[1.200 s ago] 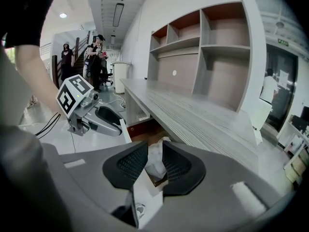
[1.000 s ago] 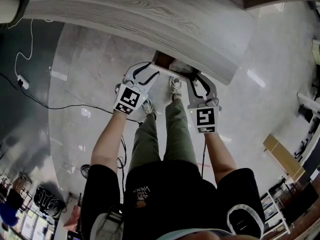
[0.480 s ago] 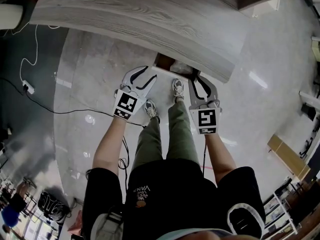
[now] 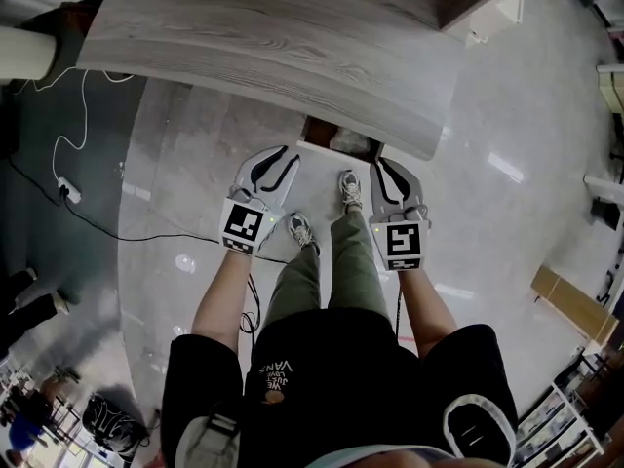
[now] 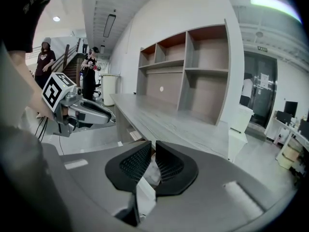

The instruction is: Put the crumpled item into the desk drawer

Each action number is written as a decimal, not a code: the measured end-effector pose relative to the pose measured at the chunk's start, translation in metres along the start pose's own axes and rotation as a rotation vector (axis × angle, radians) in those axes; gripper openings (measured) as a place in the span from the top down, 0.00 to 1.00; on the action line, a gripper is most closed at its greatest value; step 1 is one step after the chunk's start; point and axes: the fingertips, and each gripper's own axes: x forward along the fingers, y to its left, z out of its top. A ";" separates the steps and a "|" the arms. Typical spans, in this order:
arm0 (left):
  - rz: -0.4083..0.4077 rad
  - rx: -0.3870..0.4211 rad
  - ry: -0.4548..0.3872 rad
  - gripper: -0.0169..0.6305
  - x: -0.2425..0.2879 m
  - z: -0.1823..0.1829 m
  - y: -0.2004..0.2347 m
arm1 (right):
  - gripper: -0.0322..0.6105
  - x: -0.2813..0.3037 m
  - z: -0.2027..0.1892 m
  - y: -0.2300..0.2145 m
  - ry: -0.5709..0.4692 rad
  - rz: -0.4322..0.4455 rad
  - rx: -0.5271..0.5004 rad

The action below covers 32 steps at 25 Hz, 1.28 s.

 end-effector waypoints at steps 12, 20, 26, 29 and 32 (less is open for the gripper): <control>0.065 -0.021 -0.083 0.88 -0.043 0.053 -0.014 | 0.95 -0.037 0.037 0.006 -0.058 -0.021 0.037; 0.081 -0.003 -0.107 0.89 -0.072 0.082 -0.022 | 0.95 -0.059 0.054 0.010 -0.117 -0.049 0.081; 0.076 0.011 -0.120 0.89 -0.087 0.100 -0.030 | 0.95 -0.073 0.072 0.012 -0.149 -0.045 0.077; 0.073 0.014 -0.135 0.89 -0.095 0.112 -0.036 | 0.95 -0.082 0.079 0.014 -0.161 -0.044 0.076; 0.077 0.018 -0.135 0.89 -0.104 0.115 -0.037 | 0.95 -0.088 0.087 0.016 -0.172 -0.042 0.077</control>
